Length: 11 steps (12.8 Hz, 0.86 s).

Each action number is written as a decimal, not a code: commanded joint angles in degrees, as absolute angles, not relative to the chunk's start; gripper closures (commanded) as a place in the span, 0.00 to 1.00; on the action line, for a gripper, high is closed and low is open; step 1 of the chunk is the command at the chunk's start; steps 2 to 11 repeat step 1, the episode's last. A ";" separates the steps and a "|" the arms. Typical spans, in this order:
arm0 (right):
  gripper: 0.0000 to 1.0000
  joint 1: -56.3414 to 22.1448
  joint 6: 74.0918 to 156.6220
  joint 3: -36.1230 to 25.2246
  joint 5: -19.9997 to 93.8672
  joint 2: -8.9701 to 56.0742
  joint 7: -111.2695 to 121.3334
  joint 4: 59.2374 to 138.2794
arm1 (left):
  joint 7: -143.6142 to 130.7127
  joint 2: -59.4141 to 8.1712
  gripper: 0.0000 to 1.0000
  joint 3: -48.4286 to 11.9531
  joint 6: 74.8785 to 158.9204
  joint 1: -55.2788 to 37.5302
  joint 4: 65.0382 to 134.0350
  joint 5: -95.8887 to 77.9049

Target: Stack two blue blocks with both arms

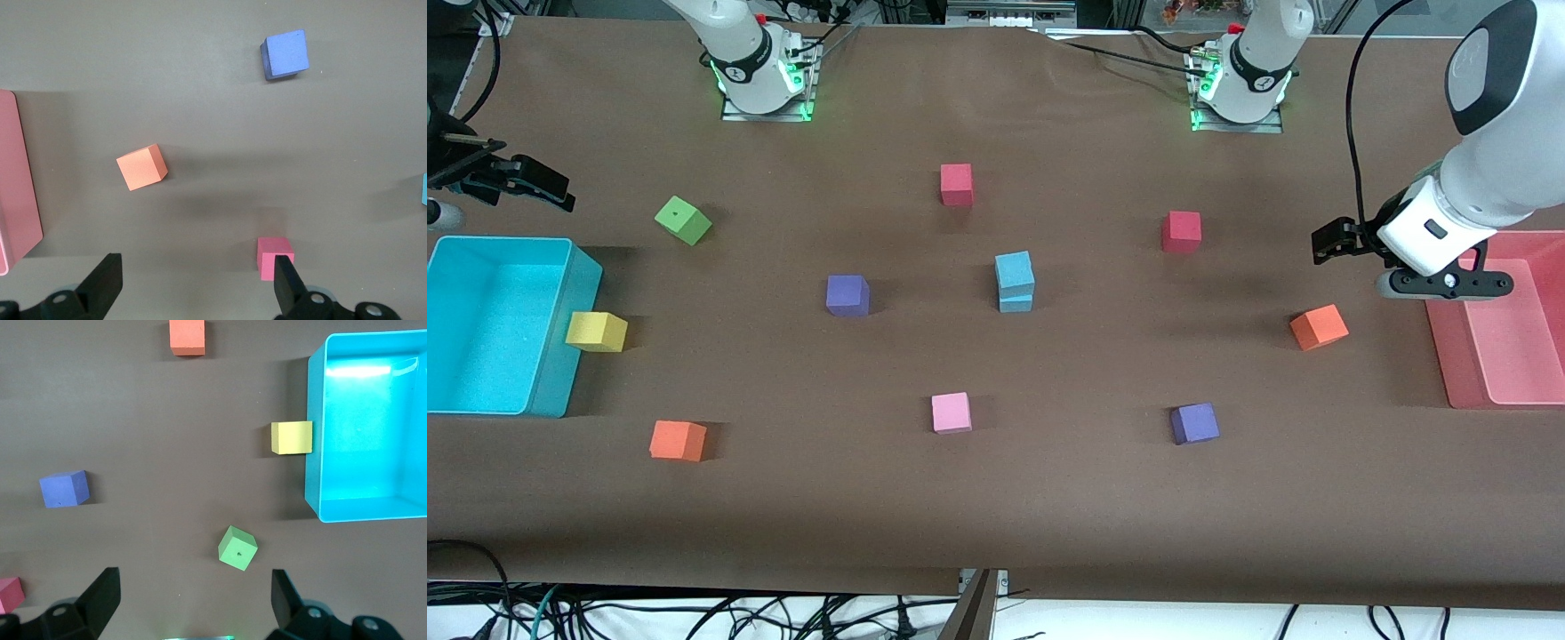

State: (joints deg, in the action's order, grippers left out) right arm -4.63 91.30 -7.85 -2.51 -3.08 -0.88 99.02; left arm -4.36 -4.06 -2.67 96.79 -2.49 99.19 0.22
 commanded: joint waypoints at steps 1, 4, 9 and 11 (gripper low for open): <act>0.00 -3.78 91.58 -6.94 -1.67 -3.69 -0.88 99.49 | -3.25 -2.55 0.00 -2.46 96.59 -2.55 100.37 1.14; 0.00 -3.78 91.58 -6.94 -1.67 -3.69 -0.88 99.49 | -3.25 -2.55 0.00 -2.46 96.59 -2.55 100.37 1.14; 0.00 -3.78 91.58 -6.94 -1.67 -3.69 -0.88 99.49 | -3.25 -2.55 0.00 -2.46 96.59 -2.55 100.37 1.14; 0.00 -3.78 91.58 -6.94 -1.67 -3.69 -0.88 99.49 | -3.25 -2.55 0.00 -2.46 96.59 -2.55 100.37 1.14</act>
